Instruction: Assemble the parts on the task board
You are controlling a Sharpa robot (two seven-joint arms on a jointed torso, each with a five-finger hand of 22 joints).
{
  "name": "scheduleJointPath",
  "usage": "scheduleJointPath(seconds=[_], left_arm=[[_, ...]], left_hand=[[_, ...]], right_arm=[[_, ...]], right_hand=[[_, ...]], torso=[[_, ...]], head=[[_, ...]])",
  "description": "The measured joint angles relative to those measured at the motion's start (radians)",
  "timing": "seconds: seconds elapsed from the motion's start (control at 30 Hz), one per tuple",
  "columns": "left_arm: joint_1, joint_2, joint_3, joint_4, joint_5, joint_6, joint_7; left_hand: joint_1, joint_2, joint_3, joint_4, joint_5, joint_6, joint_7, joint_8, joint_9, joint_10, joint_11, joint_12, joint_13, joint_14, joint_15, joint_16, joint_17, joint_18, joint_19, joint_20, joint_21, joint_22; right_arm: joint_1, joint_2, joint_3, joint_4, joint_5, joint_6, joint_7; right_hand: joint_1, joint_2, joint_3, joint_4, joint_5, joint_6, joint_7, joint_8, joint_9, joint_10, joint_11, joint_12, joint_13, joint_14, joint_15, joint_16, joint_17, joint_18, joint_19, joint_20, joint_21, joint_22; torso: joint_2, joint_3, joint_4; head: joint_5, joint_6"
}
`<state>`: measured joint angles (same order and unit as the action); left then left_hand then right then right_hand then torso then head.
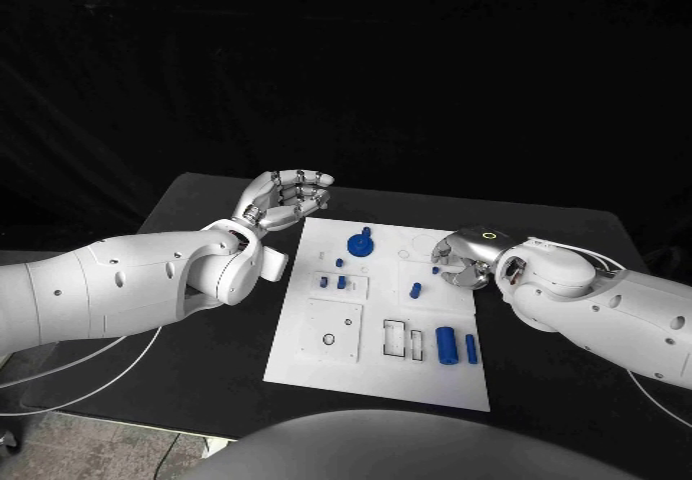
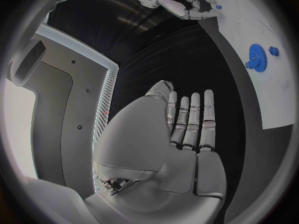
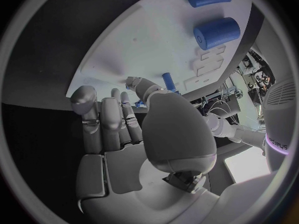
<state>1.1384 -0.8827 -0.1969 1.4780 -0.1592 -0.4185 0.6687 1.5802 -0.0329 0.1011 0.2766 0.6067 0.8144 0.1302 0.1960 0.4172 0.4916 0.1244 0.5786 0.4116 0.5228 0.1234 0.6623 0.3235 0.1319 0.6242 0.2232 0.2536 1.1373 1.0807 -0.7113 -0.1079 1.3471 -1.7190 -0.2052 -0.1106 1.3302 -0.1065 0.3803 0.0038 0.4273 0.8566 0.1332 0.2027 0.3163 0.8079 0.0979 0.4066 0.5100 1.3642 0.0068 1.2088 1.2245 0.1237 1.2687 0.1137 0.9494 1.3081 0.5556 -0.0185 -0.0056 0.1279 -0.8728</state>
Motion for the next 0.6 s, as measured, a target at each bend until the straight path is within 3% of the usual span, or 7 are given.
scheduleJointPath(seconds=[0.1,0.6], left_arm=[[0.000,0.000,0.000,-0.001,-0.002,0.003,-0.004],[0.000,0.007,-0.001,-0.011,-0.022,0.016,-0.021]], left_hand=[[0.007,-0.001,-0.003,-0.003,0.006,-0.003,0.003,0.005,-0.003,-0.001,0.001,0.006,-0.004,0.000,0.000,0.000,-0.003,0.016,0.003,0.003,0.000,0.001],[0.022,-0.001,-0.005,-0.006,0.018,-0.007,0.007,0.009,-0.009,-0.004,0.004,0.010,-0.012,0.003,0.003,0.004,-0.009,0.016,0.011,0.004,0.000,0.006]], right_arm=[[-0.002,0.008,0.000,-0.007,0.006,-0.004,0.006],[-0.020,0.037,0.001,-0.048,0.029,-0.021,0.031]], right_hand=[[0.000,0.000,0.002,0.002,0.000,0.010,0.001,0.000,0.005,0.022,-0.004,0.000,-0.014,0.025,-0.001,0.029,0.018,0.000,0.029,-0.001,0.041,0.000],[0.000,0.000,0.008,0.001,0.015,0.049,0.004,0.002,0.022,0.049,-0.011,-0.009,-0.040,0.036,-0.002,0.043,0.024,0.000,0.050,-0.005,0.067,0.000]], torso=[[0.000,-0.0001,-0.0002],[-0.001,0.0006,-0.0002]], head=[[-0.001,0.000],[0.003,0.000]])
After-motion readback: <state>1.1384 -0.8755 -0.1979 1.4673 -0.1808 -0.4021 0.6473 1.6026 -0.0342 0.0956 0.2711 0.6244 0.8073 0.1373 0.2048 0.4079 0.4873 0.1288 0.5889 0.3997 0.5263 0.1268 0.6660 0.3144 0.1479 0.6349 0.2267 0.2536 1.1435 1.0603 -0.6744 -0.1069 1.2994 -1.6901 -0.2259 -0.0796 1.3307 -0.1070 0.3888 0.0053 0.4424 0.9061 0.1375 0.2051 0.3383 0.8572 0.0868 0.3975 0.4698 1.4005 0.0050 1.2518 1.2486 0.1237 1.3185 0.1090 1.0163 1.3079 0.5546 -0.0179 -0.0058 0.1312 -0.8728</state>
